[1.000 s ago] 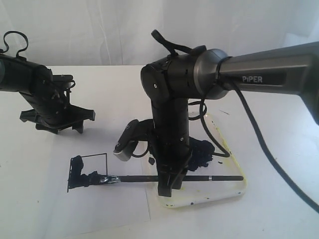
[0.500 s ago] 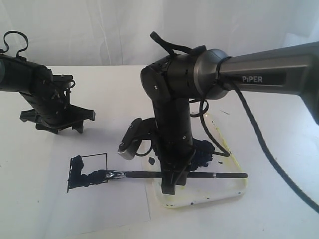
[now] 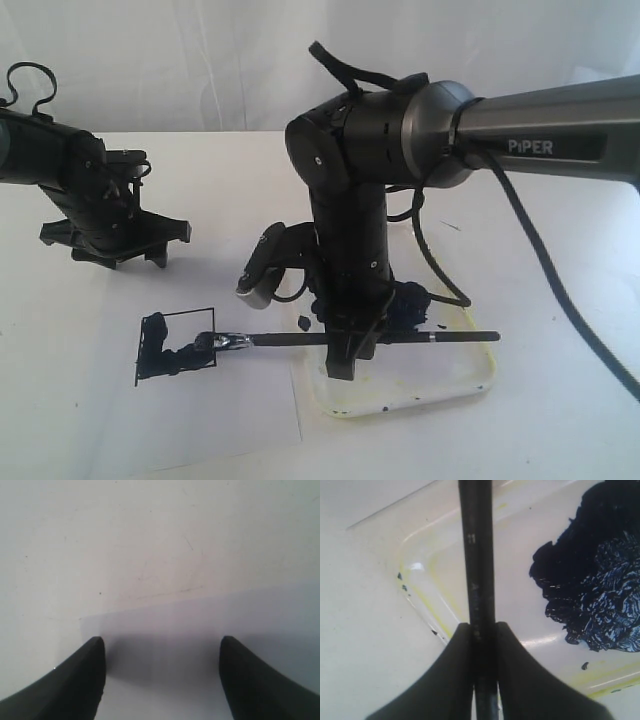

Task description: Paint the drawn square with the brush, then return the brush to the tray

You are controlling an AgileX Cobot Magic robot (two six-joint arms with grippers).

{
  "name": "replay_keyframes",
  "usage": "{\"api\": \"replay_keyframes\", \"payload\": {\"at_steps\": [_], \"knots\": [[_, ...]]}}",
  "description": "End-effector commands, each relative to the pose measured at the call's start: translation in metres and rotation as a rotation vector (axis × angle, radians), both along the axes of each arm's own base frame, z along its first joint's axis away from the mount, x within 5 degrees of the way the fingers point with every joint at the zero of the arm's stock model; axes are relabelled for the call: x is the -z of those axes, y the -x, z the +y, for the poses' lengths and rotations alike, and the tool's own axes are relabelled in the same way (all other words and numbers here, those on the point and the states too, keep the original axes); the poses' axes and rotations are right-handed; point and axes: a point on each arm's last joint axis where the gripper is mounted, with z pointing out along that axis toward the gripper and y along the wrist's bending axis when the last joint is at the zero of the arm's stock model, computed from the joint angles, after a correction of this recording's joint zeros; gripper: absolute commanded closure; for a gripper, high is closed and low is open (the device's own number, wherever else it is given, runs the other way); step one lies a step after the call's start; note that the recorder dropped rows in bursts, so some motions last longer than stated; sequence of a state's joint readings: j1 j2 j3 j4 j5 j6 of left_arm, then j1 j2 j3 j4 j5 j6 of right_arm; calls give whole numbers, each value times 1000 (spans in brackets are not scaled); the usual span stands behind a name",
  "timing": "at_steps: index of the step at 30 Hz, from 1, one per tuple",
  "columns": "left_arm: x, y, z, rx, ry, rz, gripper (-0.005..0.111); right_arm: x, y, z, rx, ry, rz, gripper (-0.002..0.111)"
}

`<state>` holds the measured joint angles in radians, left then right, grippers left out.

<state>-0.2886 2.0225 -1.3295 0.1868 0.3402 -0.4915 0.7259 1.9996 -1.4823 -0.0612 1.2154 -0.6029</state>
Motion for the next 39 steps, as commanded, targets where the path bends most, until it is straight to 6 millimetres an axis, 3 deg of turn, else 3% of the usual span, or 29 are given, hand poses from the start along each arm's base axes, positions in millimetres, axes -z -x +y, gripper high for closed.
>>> {"api": "replay_keyframes", "payload": {"at_steps": [1,8,22,39], "knots": [[9,6,1,-2,-27,67,38,-4,-1,-5,6,-1,-2,108],[9,6,1,-2,-27,67,38,2,1,4,35,-66,49,108],[9,6,1,-2,-28,69,38,9,-37,39,53,-136,10,108],[9,6,1,-2,-28,69,38,17,-37,45,72,-161,49,108]]}}
